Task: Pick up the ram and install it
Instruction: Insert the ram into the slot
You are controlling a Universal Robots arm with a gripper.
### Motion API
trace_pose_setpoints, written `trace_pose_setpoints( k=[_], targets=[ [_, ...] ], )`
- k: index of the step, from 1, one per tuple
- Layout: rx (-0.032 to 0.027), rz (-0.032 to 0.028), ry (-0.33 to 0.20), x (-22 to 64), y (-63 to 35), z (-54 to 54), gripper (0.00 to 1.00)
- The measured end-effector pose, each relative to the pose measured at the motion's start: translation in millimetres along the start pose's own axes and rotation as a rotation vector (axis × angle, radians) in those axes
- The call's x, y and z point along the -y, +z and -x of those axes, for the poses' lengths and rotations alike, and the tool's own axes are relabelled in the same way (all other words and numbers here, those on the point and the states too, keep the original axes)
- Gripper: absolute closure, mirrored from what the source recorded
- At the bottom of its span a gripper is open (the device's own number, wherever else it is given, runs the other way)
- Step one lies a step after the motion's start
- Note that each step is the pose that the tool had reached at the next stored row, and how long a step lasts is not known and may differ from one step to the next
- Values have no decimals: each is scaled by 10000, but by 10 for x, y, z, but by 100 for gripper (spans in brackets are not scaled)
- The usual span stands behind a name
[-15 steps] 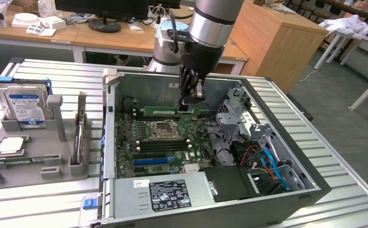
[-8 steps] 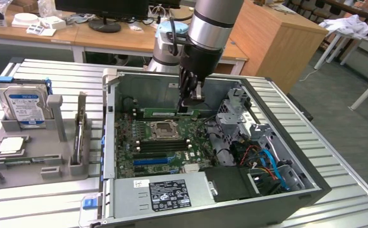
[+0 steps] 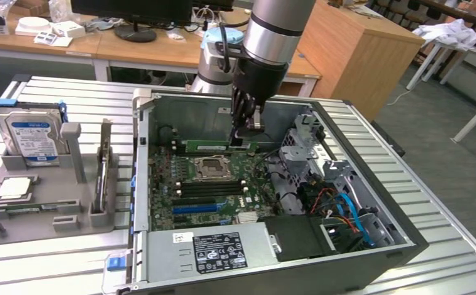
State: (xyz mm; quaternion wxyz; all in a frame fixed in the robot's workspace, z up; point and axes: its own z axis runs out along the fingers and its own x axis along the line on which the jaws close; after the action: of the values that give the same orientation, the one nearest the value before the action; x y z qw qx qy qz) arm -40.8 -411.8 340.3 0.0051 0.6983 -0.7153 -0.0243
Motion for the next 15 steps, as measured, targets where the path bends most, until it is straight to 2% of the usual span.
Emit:
trace_pose_setpoints(
  k=[15],
  targets=[
    [-2,1,0,2,-1,-52,88]
  ],
)
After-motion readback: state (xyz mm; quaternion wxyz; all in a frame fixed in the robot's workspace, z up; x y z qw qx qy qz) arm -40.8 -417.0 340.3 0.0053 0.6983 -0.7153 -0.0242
